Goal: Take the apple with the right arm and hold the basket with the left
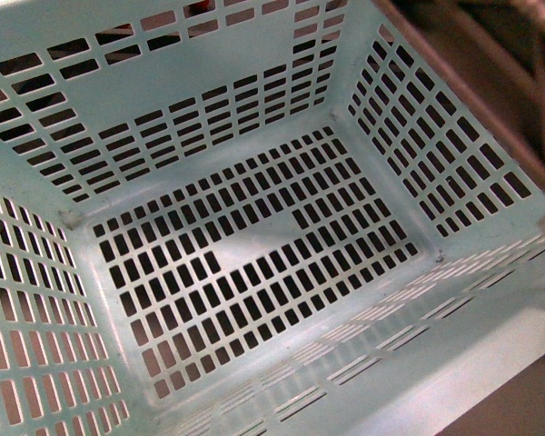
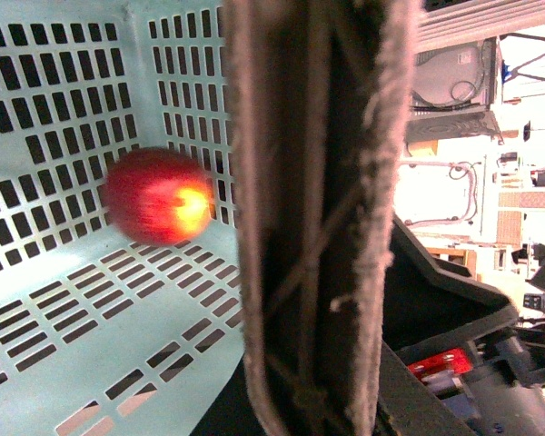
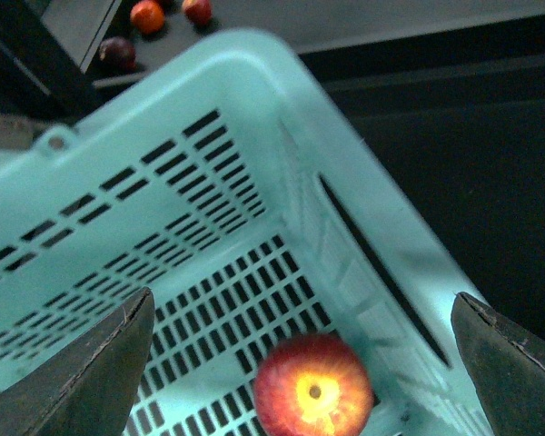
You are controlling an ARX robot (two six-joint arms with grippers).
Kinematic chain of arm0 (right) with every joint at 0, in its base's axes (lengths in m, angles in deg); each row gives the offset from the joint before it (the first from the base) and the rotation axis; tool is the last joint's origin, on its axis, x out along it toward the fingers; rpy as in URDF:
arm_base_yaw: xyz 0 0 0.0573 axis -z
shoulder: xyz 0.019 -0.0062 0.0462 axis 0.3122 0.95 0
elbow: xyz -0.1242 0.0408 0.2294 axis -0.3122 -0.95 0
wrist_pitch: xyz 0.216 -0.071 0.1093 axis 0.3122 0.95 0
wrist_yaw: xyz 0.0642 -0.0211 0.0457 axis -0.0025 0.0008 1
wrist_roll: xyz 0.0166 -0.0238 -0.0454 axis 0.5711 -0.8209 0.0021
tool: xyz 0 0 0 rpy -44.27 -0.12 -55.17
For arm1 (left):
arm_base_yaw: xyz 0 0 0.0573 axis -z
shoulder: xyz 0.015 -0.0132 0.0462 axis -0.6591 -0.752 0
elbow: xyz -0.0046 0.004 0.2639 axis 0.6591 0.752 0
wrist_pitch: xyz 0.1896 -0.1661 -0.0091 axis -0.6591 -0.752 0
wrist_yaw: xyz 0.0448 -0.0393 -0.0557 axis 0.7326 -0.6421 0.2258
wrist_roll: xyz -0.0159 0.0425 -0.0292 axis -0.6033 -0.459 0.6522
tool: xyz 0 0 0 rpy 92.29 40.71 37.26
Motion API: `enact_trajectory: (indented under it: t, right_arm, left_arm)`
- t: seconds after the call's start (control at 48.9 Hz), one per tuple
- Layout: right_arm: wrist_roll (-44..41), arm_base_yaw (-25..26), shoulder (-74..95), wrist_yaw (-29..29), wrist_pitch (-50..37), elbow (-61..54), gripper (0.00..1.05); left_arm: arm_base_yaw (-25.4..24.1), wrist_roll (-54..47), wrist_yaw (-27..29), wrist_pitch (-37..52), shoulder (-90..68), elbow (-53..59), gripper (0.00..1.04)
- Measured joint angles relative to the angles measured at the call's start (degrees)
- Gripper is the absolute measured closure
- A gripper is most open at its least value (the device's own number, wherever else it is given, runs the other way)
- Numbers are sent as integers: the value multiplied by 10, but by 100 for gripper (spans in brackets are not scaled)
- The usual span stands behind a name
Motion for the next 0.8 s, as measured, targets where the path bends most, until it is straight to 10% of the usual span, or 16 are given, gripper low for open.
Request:
enact_trajectory:
  t: [0.225,0.409,0.572,0.797]
  right_arm:
    - [5,61,-119,-211,24,-31,9]
    - [11,67,-129,-218,26,-37,9]
    - [-143,120,-180,1,-193,-152,33]
    - [-213,176,-247,68,-225,-240,67]
  left_arm:
    - [0,-1,4,0,-1,0,98]
    - [0,-4,-1,0,-1,0,98]
    - [0,1,-3,0,-1,0,98]
    - [-1,-2,1,0,-1,0,98]
